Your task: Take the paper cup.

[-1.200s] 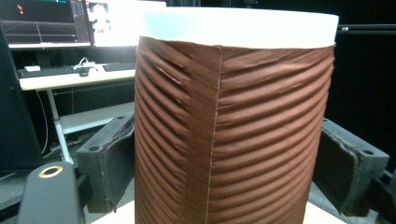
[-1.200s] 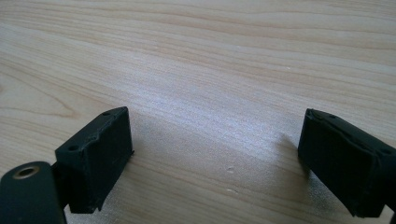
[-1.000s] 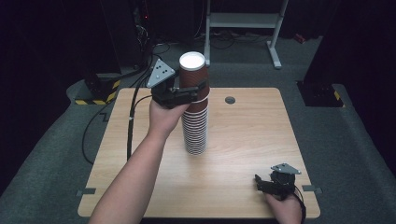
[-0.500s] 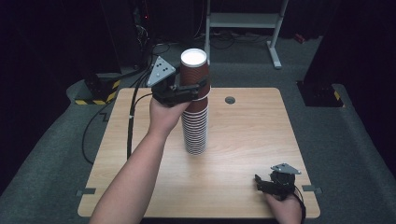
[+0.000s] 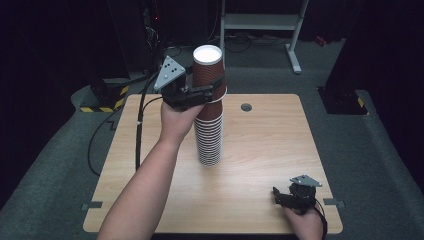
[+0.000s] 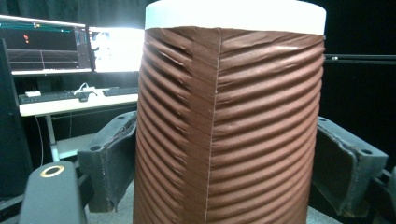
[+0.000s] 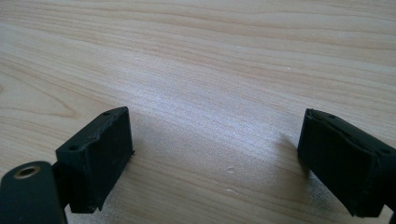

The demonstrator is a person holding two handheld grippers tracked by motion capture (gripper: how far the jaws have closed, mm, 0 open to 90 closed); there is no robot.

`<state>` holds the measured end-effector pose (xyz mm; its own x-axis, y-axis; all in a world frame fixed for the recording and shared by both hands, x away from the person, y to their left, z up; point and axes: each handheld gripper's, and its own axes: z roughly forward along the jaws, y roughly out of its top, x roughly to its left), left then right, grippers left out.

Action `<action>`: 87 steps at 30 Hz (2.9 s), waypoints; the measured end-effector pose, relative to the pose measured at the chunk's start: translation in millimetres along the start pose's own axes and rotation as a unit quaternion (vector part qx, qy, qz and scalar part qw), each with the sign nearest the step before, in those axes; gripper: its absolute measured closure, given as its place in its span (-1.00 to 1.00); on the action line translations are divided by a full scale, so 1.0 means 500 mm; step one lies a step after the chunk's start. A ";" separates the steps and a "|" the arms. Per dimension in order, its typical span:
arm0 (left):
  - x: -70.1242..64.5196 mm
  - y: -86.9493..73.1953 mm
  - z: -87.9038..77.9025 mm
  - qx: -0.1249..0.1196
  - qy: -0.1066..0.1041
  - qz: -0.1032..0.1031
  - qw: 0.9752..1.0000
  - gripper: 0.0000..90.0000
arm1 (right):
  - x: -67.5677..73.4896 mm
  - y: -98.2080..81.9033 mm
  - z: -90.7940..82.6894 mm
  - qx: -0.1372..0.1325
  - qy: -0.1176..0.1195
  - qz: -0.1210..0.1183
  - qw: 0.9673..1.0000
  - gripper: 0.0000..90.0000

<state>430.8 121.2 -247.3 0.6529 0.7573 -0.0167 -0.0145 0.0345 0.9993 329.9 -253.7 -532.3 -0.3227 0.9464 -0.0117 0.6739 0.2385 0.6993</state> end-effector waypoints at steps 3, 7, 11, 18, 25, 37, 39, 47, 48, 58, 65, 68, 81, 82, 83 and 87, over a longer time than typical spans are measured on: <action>0.001 0.003 -0.003 -0.013 -0.002 -0.007 1.000 -0.61 | 0.000 0.000 0.000 0.000 0.000 -0.001 1.000 -0.79; -0.001 0.008 -0.002 -0.022 -0.004 -0.007 1.000 -0.61 | 0.000 0.000 0.000 0.001 0.000 -0.002 1.000 -0.79; 0.000 0.011 -0.003 -0.028 -0.004 -0.008 1.000 -0.61 | 0.000 0.000 0.000 0.001 0.000 -0.002 1.000 -0.78; -0.001 0.023 -0.006 -0.040 -0.007 -0.005 0.999 -0.61 | 0.000 0.000 0.000 0.001 0.000 -0.001 1.000 -0.78; -0.001 0.032 -0.006 -0.049 -0.007 -0.003 0.999 -0.61 | 0.000 0.000 0.000 0.000 -0.001 -0.001 1.000 -0.78; -0.012 0.056 -0.017 -0.073 -0.011 0.003 0.997 -0.61 | 0.000 0.000 0.000 -0.001 -0.001 -0.001 1.000 -0.78; -0.012 0.057 -0.017 -0.072 -0.011 0.004 0.997 -0.61 | -0.001 0.000 0.000 -0.001 -0.001 -0.003 1.000 -0.78; -0.020 0.072 -0.025 -0.088 -0.008 0.010 0.996 -0.61 | -0.001 0.000 0.000 0.000 0.000 -0.002 1.000 -0.78; -0.020 0.072 -0.025 -0.088 -0.008 0.010 0.996 -0.61 | -0.001 0.000 0.000 0.000 0.000 -0.002 1.000 -0.78; -0.028 0.095 -0.037 -0.096 -0.008 0.018 0.995 -0.60 | -0.001 0.000 0.000 -0.001 -0.001 -0.003 1.000 -0.78; -0.027 0.094 -0.046 -0.097 -0.012 0.020 0.995 -0.60 | 0.000 0.001 0.001 -0.001 -0.001 0.000 1.000 -0.77; -0.024 0.089 -0.050 -0.096 -0.010 0.018 0.995 -0.60 | 0.000 0.001 0.001 -0.001 -0.001 0.000 1.000 -0.78; -0.030 0.074 -0.080 -0.099 -0.016 0.008 0.995 -0.61 | 0.000 0.001 0.001 0.000 0.000 0.000 1.000 -0.77; -0.032 0.073 -0.085 -0.101 -0.020 0.005 0.995 -0.60 | 0.000 0.001 0.001 0.000 0.001 -0.002 1.000 -0.77; -0.035 0.072 -0.088 -0.103 -0.022 0.005 0.994 -0.60 | 0.000 0.001 0.001 0.000 0.001 -0.002 1.000 -0.77; -0.048 0.069 -0.100 -0.103 -0.031 0.009 0.994 -0.60 | 0.000 0.000 0.000 -0.001 0.002 -0.002 1.000 -0.77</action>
<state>376.8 136.9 -214.0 0.6972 0.7168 0.0092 -0.1773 0.1600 0.9711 330.1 -253.7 -532.1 -0.3279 0.9446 -0.0122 0.6718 0.2422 0.7000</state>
